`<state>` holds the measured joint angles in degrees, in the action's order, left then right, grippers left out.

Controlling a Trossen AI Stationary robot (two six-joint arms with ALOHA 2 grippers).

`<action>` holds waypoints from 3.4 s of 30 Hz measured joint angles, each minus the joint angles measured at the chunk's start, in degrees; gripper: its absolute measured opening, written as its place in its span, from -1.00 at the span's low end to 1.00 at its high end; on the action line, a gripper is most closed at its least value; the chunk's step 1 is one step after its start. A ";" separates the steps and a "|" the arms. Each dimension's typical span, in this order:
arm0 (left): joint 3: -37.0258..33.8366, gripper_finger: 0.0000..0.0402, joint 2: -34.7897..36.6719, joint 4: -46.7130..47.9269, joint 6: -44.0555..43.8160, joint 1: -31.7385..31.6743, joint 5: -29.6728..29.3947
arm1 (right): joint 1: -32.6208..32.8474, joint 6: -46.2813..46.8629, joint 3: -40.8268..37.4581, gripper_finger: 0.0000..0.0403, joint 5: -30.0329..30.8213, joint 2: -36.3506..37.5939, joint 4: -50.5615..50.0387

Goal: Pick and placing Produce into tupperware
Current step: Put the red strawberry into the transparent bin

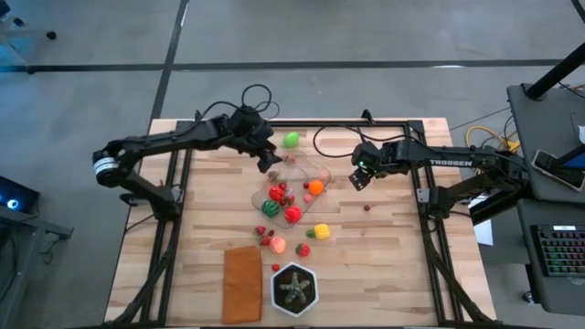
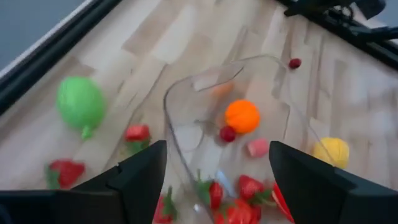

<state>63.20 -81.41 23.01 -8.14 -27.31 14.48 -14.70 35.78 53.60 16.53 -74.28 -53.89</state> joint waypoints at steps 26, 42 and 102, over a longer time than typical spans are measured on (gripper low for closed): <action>-18.87 0.34 21.94 15.03 -26.86 19.75 -7.84 | 12.72 17.02 3.41 0.34 -3.72 0.07 0.68; -20.48 0.34 28.57 7.39 -48.11 47.09 -24.37 | 31.67 27.13 17.43 0.32 7.20 -0.53 0.57; -16.92 0.34 42.53 -6.26 -33.76 60.28 -45.79 | 51.54 19.50 21.90 0.32 15.04 -0.79 8.67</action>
<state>46.28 -38.88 16.75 -41.90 32.97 -31.31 36.84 55.27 75.50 31.57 -75.07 -45.21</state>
